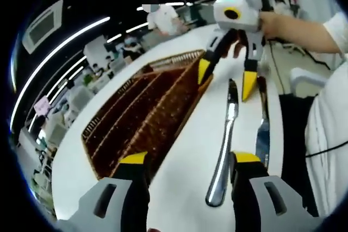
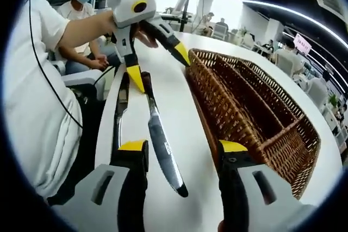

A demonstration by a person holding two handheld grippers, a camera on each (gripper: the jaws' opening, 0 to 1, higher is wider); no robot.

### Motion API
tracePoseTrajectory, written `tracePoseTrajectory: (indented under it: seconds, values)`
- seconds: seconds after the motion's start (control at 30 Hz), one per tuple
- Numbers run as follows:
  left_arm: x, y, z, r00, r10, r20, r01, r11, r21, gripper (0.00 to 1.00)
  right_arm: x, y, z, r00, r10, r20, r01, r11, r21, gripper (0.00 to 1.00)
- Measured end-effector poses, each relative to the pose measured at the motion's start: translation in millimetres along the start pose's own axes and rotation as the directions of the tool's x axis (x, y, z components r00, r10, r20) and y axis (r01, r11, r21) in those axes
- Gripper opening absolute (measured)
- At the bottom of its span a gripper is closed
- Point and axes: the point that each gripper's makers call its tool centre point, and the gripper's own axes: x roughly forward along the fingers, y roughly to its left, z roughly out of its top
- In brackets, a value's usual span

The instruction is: Arrange the knives, forks, and spoons in their matching storage slots by inserting each utensil handle-first until every utensil is classified and aligned in the correct compartment

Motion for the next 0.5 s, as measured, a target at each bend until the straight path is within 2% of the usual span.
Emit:
tracePoseTrajectory:
  seconds: [0.17,0.3,0.43,0.5]
  values:
    - [-2.2,-2.6,-0.8,0.999,-0.033,-0.022,0.034,0.998,0.049,0.46,0.5,-0.6,0.2,1.0,0.016,-0.01,-0.016,1.0,-0.019,0.47]
    - [-2.4,-8.2,-0.8,0.994,-0.094,-0.055,0.099,0.992,0.082,0.44,0.8,6.8,0.3,0.995,0.09,-0.031,-0.092,0.994,-0.066,0.4]
    - [-2.2,-8.7,-0.8,0.993,-0.102,-0.061,0.107,0.99,0.092,0.4,1.1,10.1,0.6,0.993,0.112,-0.035,-0.115,0.99,-0.082,0.32]
    - [-1.3,-14.1,-0.9,0.987,-0.139,-0.083,0.148,0.982,0.115,0.35,3.0,23.1,5.1,0.983,0.18,-0.049,-0.184,0.975,-0.123,0.31]
